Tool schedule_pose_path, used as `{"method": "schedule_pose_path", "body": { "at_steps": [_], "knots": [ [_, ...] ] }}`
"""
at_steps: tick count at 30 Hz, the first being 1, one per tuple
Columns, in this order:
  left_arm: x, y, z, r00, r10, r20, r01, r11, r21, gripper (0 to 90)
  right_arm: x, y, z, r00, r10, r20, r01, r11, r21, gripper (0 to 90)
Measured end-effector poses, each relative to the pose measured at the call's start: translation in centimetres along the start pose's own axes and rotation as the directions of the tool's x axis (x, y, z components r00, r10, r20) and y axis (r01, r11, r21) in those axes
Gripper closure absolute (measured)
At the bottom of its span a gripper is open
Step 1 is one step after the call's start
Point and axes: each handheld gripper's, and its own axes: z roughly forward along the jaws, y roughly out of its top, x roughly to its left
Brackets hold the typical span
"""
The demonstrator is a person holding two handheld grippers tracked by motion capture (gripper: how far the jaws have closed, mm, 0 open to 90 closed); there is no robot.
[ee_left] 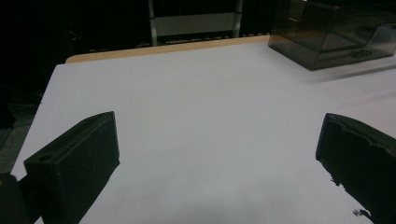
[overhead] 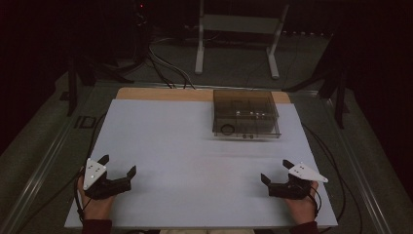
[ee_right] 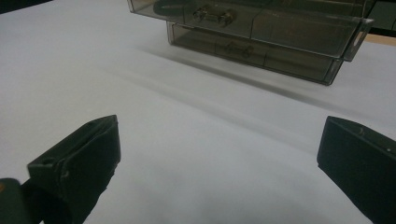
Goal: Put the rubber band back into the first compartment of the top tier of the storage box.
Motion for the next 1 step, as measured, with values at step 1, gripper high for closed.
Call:
{"method": "schedule_pose_path", "body": {
  "at_steps": [1],
  "knots": [
    [0.0,-0.05,0.06,1.0,-0.005,-0.003,0.005,1.0,0.001,0.5,0.0,0.0,-0.02,1.0,-0.001,0.0,0.001,1.0,-0.001,0.0]
  ]
}}
